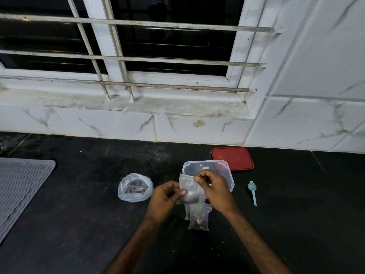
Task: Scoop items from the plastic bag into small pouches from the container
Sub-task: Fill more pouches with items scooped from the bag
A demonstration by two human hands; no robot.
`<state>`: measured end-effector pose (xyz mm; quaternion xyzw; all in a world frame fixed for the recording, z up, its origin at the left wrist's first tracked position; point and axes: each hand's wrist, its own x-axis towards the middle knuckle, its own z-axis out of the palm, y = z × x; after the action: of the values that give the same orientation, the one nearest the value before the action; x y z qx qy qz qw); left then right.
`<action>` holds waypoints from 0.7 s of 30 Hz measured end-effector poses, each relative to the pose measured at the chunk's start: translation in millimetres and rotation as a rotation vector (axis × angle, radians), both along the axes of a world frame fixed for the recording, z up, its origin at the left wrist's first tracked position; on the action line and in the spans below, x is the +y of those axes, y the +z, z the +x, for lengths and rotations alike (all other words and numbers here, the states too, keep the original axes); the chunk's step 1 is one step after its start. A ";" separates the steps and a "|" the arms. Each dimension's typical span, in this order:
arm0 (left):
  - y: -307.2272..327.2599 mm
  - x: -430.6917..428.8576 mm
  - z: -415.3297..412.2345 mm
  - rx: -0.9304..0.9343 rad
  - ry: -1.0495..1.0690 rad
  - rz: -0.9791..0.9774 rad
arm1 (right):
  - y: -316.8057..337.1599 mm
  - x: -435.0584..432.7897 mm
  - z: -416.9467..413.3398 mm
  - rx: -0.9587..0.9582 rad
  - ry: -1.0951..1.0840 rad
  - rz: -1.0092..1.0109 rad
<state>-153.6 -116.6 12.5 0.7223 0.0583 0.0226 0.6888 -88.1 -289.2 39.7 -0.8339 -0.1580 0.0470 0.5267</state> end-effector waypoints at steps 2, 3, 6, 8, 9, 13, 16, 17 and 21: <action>-2.5 -0.8 -1.6 0.026 0.006 0.021 | -2.1 1.4 1.0 -0.034 -0.024 -0.023; -3.4 -0.6 -1.8 0.028 0.009 0.040 | -3.5 2.1 1.5 -0.065 -0.026 -0.046; -5.0 3.9 -1.9 0.027 0.035 0.080 | -5.8 3.6 2.6 -0.135 0.041 -0.121; -4.6 7.9 -2.6 0.019 0.025 0.102 | -5.3 6.5 2.2 -0.162 0.100 -0.158; -4.3 9.2 -2.5 0.017 0.007 0.114 | -4.5 7.9 1.3 -0.166 0.113 -0.156; 1.1 9.1 -1.6 0.013 -0.051 0.126 | -2.1 12.0 -0.9 -0.144 0.110 -0.095; 6.7 7.2 -0.2 -0.041 0.013 0.087 | -2.1 11.7 -0.4 -0.138 0.112 -0.074; 6.6 7.7 1.0 -0.073 0.046 0.098 | -2.3 11.7 -0.5 -0.140 0.112 -0.072; 3.7 7.7 3.1 -0.122 0.101 0.128 | -3.2 11.5 -0.9 -0.161 0.107 -0.043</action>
<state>-150.5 -108.9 16.2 0.7581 0.0510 0.1048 0.6416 -89.0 -277.6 36.5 -0.8365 -0.2429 0.0113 0.4910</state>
